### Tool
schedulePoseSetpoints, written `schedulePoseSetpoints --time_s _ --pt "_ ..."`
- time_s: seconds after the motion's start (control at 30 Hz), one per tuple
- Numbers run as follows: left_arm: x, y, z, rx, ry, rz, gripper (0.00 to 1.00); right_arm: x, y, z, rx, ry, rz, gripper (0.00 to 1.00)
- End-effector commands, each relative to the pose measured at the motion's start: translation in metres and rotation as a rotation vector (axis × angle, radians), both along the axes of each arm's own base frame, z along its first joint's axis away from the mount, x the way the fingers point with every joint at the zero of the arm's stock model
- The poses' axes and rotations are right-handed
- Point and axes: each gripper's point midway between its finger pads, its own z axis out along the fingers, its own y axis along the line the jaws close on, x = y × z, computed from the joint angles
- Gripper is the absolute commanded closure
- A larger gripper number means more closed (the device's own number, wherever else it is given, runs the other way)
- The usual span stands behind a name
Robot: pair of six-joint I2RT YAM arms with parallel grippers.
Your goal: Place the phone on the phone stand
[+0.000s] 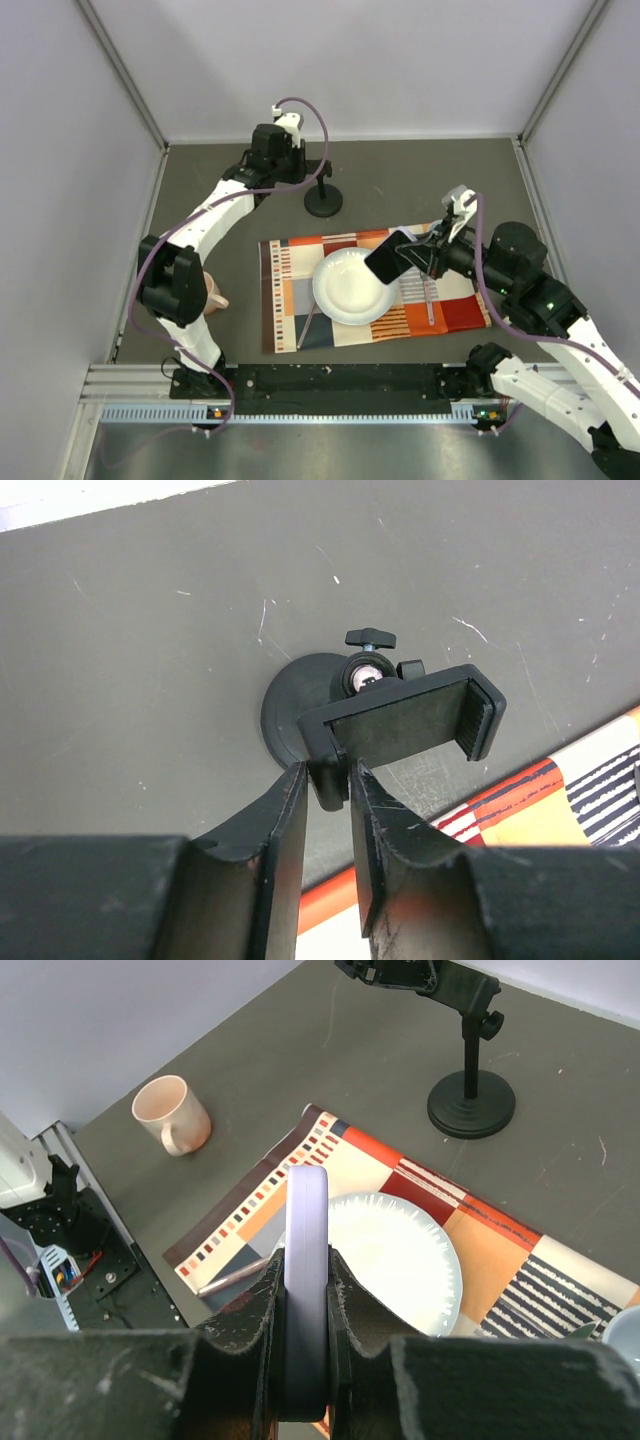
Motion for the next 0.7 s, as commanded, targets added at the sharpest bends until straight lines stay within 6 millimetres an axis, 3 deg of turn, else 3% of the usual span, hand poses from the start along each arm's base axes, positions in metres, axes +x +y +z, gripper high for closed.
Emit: schedulePoseSetpoints --time_s 0.0,0.07,0.2,0.5,0.6,0.67 --pt "0.010 -0.003 0.024 -0.026 -0.068 -0.001 0.68 0.003 0.007 0.047 0.097 -0.137 0.021 1.00" --pt "0.010 -0.002 0.024 -0.024 -0.067 0.005 0.63 0.003 0.008 0.047 0.098 -0.136 0.026 1.00" --pt "0.010 0.000 0.029 -0.027 -0.081 0.009 0.63 0.004 0.009 0.048 0.102 -0.136 0.027 1.00" --pt "0.011 0.000 0.030 -0.044 -0.080 0.002 0.72 0.005 0.011 0.044 0.094 -0.127 0.035 1.00" --pt "0.012 0.000 0.032 -0.044 -0.088 0.000 0.83 0.008 0.014 0.042 0.087 -0.122 0.038 1.00" --pt "0.013 -0.001 0.033 -0.040 -0.099 -0.005 0.96 0.016 0.019 0.038 0.063 -0.112 0.040 1.00"
